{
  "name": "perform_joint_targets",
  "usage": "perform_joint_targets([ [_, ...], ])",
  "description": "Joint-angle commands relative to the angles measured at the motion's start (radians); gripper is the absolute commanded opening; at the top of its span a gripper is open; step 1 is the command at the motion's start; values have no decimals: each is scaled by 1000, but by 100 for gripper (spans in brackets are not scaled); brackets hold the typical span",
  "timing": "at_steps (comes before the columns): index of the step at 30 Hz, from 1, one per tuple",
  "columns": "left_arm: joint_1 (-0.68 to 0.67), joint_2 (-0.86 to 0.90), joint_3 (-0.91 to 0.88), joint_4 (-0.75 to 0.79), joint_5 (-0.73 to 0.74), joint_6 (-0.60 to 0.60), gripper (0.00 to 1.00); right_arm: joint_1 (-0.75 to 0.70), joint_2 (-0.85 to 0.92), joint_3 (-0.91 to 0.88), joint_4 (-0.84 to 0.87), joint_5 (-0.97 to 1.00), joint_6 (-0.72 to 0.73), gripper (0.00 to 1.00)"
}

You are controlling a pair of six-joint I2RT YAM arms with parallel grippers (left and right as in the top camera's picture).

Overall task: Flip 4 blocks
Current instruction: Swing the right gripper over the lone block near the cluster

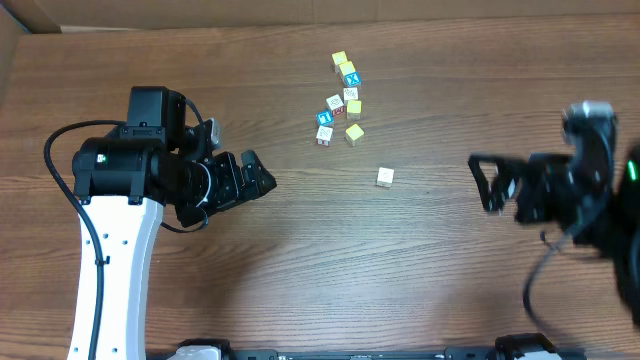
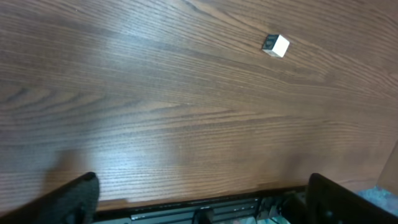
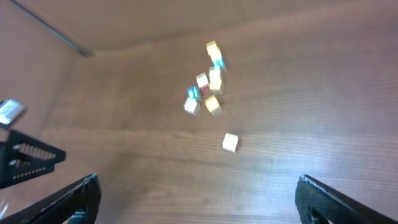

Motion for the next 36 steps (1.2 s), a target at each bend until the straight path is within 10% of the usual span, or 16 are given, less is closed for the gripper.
perform_joint_targets([
  [1, -2, 2, 0, 4, 0, -2, 100, -3, 146, 84, -5, -40, 47, 100],
  [5, -2, 2, 0, 4, 0, -2, 100, -3, 293, 88, 12, -235, 95, 100],
  [11, -2, 2, 0, 4, 0, -2, 100, 43, 494, 84, 27, -245, 103, 55],
  [20, -2, 2, 0, 4, -1, -2, 100, 240, 746, 80, 47, 143, 315, 61],
  [36, -2, 2, 0, 4, 0, -2, 100, 353, 952, 80, 454, 279, 113, 86],
])
